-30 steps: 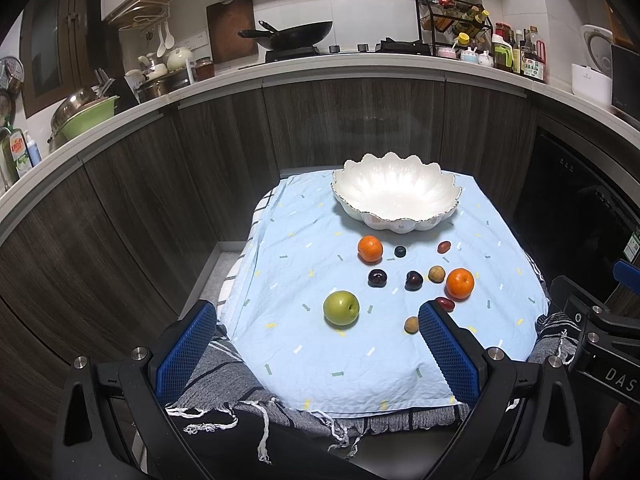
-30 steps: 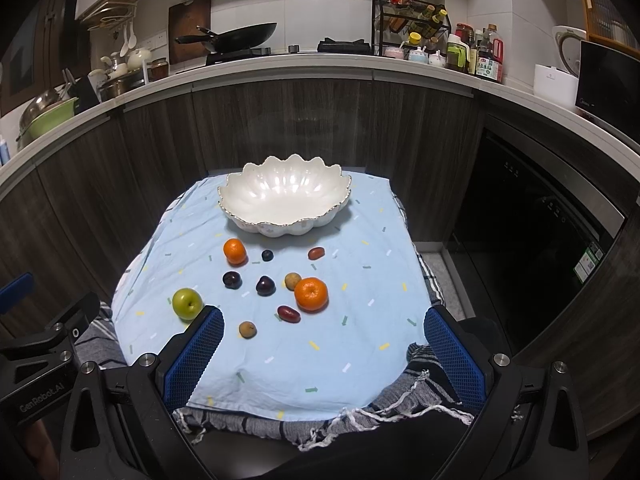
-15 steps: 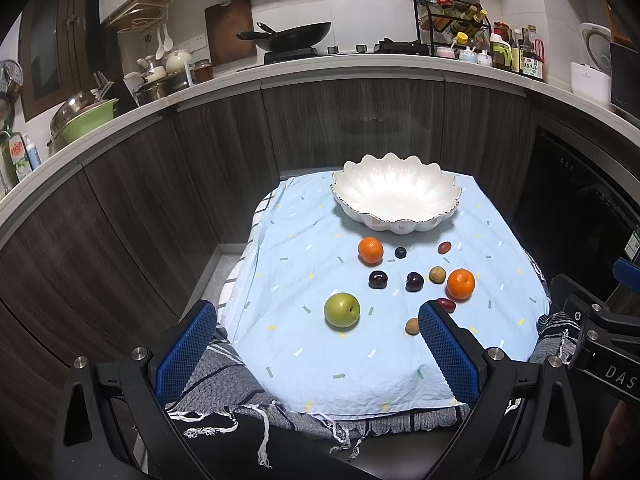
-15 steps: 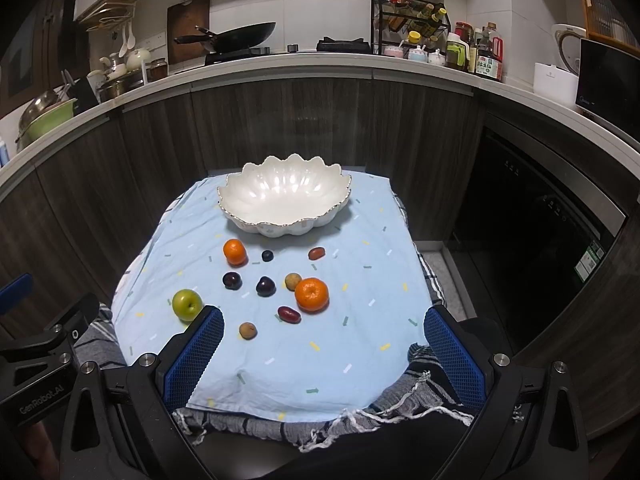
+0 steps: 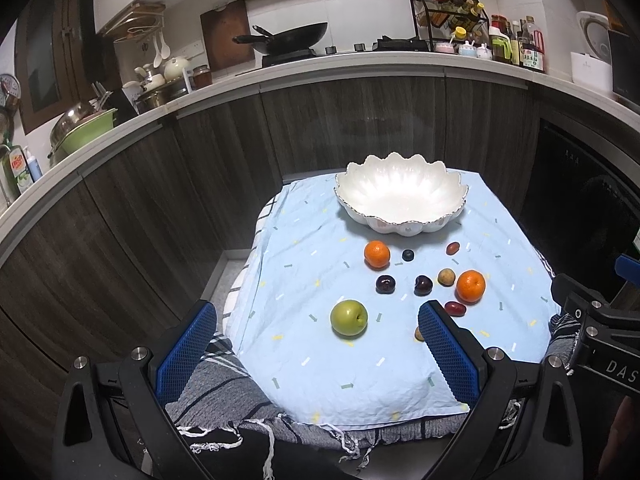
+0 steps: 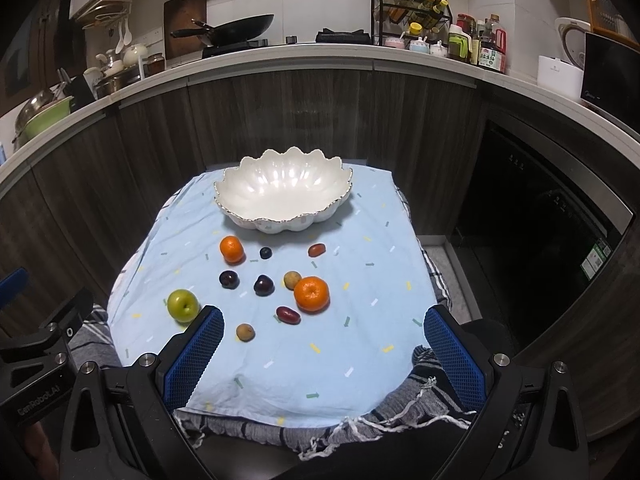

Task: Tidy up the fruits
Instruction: 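Lower the left gripper around the green apple while the right gripper approaches the red date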

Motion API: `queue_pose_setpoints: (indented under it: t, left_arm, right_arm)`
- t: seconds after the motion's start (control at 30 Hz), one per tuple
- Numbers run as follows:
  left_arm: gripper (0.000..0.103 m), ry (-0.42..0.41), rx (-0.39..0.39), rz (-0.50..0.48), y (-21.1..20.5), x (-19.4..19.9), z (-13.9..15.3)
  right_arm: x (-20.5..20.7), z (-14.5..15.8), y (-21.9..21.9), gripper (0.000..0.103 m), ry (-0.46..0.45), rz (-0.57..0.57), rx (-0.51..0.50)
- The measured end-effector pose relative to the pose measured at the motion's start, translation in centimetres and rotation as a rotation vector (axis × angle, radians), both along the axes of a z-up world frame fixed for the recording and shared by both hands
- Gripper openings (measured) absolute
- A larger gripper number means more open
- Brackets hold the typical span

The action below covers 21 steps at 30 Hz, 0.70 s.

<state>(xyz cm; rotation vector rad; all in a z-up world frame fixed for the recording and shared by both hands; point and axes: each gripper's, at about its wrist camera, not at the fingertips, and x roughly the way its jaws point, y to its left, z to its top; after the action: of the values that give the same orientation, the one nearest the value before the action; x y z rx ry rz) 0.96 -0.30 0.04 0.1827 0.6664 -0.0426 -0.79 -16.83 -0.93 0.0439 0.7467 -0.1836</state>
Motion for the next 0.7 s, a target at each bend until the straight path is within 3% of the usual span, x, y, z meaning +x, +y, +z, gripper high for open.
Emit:
queue_pose_setpoints:
  t: [0.7]
  left_arm:
    - [0.103, 0.084, 0.043, -0.033, -1.2, 4.4, -3.1]
  right_arm:
    - [4.2, -3.3, -0.4, 0.102, 0.093, 0.003, 0.0]
